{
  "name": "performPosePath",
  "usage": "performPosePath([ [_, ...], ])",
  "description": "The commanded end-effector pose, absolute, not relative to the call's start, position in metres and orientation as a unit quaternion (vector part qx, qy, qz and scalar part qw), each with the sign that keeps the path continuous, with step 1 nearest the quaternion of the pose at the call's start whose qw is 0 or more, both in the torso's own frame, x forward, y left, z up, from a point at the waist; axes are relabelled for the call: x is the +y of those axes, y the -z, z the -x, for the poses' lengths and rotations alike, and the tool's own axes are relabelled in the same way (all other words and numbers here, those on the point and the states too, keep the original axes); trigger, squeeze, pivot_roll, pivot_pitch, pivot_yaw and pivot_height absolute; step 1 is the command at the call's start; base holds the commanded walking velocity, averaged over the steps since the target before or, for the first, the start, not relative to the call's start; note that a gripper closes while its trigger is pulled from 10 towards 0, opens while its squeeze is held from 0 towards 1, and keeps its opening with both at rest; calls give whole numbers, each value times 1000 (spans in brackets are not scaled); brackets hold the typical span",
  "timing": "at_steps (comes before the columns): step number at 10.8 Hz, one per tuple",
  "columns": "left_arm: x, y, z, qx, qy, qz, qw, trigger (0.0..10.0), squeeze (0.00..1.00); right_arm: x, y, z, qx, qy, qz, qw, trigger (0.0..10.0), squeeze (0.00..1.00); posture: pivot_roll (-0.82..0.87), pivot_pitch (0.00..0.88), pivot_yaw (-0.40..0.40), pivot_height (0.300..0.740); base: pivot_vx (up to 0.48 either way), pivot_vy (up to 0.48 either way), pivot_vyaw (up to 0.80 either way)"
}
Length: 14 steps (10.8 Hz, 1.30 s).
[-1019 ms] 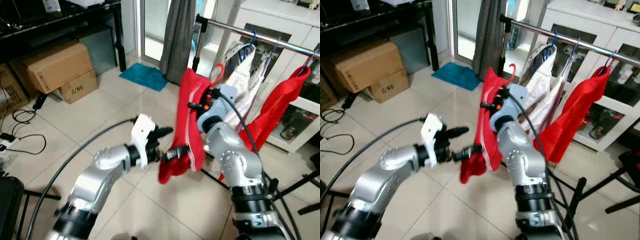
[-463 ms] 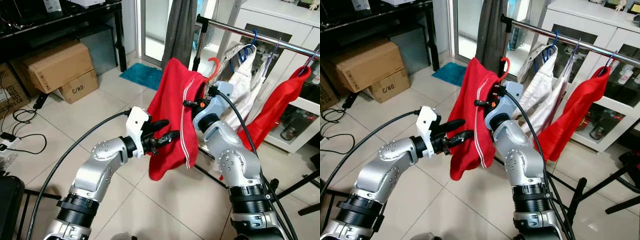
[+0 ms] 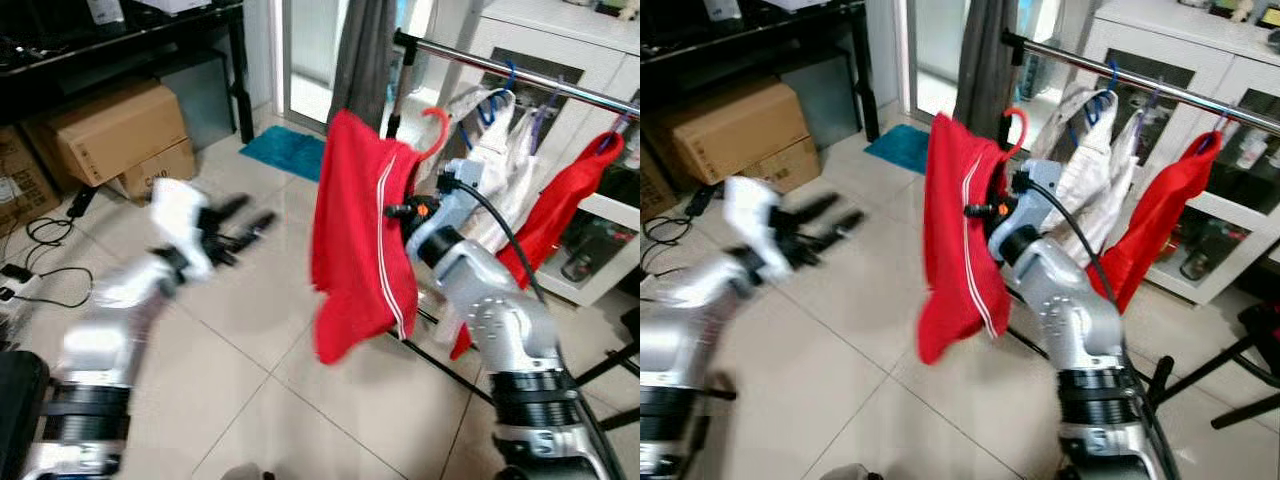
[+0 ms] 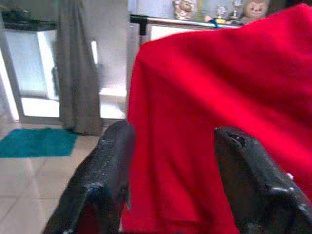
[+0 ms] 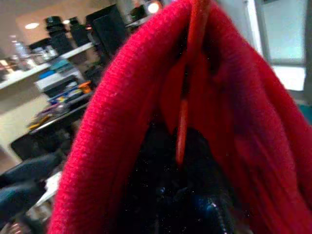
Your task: Hang hanger
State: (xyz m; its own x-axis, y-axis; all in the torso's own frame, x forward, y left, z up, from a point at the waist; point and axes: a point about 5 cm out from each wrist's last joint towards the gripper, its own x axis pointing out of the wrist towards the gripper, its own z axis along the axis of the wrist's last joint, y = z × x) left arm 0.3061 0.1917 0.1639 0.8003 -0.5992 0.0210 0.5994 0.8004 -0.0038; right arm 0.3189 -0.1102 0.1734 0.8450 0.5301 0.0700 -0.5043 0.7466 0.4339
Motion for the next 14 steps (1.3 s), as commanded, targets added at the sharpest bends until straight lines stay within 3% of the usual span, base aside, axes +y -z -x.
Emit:
performPosePath([
  [1, 205, -170, -312, -14, 306, -10, 952, 10000, 1000, -115, -187, -311, 1, -327, -235, 915, 10000, 0, -36, 0, -37, 740, 0, 0, 0],
  [5, 245, -195, -330, -16, 270, -85, 959, 10000, 1000, -127, -192, -284, 15, -442, -248, 862, 10000, 0, -43, 0, -26, 740, 0, 0, 0],
  [6, 248, -196, -332, -14, 271, -88, 959, 10000, 0, -128, -193, -279, 14, -459, -251, 852, 10000, 0, -43, 0, -26, 740, 0, 0, 0],
  [7, 250, -197, -335, -11, 279, -87, 956, 10000, 0, -129, -195, -274, 15, -474, -256, 842, 10000, 0, -41, 0, -25, 740, 0, 0, 0],
  [9, 242, -185, -340, 17, 325, -69, 943, 196, 0, -129, -200, -263, 12, -512, -264, 818, 10000, 0, -46, 0, -19, 740, 0, 0, 0],
  [14, 229, -178, -350, 34, 375, -54, 925, 0, 0, -127, -203, -253, 9, -536, -270, 800, 10000, 0, -54, 0, -14, 740, 0, 0, 0],
])
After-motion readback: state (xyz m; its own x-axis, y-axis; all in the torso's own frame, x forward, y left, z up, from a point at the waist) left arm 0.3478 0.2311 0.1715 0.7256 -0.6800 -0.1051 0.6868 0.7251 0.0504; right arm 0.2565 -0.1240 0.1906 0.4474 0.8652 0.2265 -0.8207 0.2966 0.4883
